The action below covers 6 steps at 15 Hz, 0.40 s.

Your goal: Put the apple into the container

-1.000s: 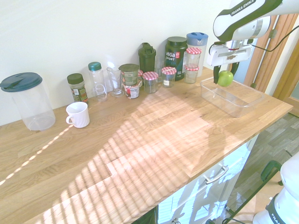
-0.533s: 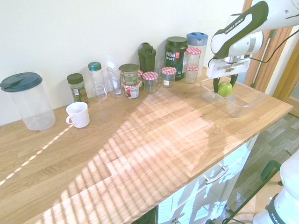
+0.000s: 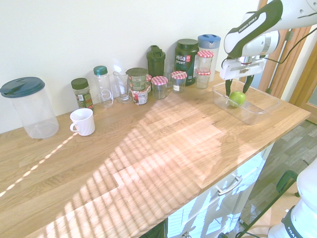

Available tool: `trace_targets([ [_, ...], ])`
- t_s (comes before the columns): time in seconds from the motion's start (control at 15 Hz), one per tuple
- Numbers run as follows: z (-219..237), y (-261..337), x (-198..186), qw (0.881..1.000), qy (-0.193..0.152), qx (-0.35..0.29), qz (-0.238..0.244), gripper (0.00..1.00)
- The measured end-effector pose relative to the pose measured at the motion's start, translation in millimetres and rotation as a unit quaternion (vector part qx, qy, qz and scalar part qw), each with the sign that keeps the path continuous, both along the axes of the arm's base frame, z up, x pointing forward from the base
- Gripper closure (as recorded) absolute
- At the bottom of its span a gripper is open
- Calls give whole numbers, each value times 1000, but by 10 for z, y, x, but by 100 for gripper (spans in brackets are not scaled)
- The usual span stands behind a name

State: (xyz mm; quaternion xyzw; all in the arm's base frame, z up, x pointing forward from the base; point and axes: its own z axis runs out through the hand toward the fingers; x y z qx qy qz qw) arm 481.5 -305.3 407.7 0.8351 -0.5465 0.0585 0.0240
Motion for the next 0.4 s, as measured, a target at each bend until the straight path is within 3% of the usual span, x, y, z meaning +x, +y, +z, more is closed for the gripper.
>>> trace_targets([
  [0.27, 1186, 749, 22, 996, -27, 6, 79, 0],
  [0.4, 1403, 1477, 23, 991, -28, 14, 130, 0],
])
